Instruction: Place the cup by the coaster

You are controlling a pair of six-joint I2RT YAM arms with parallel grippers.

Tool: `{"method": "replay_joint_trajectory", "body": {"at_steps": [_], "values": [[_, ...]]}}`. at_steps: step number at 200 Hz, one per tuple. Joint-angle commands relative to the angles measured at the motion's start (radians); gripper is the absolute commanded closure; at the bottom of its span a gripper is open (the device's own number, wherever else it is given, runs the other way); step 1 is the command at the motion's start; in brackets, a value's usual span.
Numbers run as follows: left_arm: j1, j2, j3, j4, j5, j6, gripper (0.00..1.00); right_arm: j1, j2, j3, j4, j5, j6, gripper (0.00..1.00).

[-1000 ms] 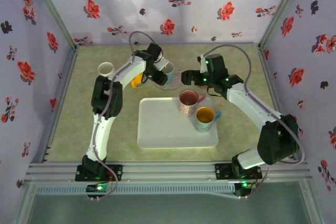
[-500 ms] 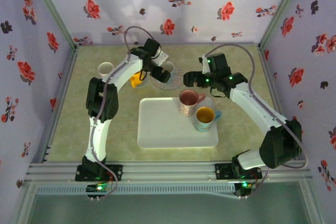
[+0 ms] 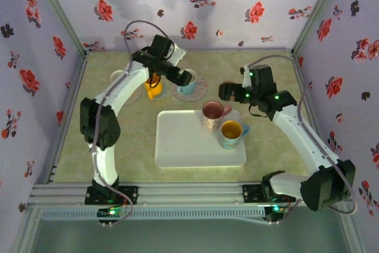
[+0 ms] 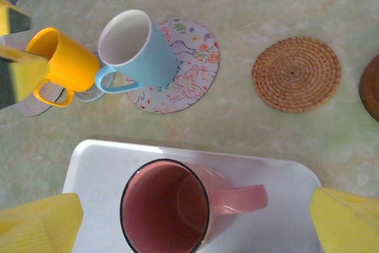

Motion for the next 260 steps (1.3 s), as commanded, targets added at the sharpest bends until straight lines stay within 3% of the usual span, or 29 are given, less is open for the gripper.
{"method": "replay_joint_trajectory", "body": {"at_steps": [1, 71, 146, 192, 260], "values": [[0.006, -0.086, -0.062, 0.046, 0.056, -0.027, 0.0, -0.027, -0.033, -0.039, -0.024, -0.031, 0.053, 0.01], [0.003, -0.269, -0.285, 0.115, 0.115, -0.036, 0.0, -0.124, -0.023, -0.111, -0.053, -0.09, 0.106, 0.01], [-0.029, -0.379, -0.474, 0.15, 0.193, 0.009, 0.0, -0.166, 0.054, -0.185, 0.032, -0.151, 0.169, 0.01], [-0.044, -0.403, -0.529, 0.174, 0.241, 0.033, 0.0, -0.171, 0.095, -0.225, 0.051, -0.182, 0.205, 0.01], [-0.056, -0.409, -0.562, 0.194, 0.251, 0.065, 0.0, -0.171, 0.028, -0.296, 0.04, -0.222, 0.242, 0.01]]}}
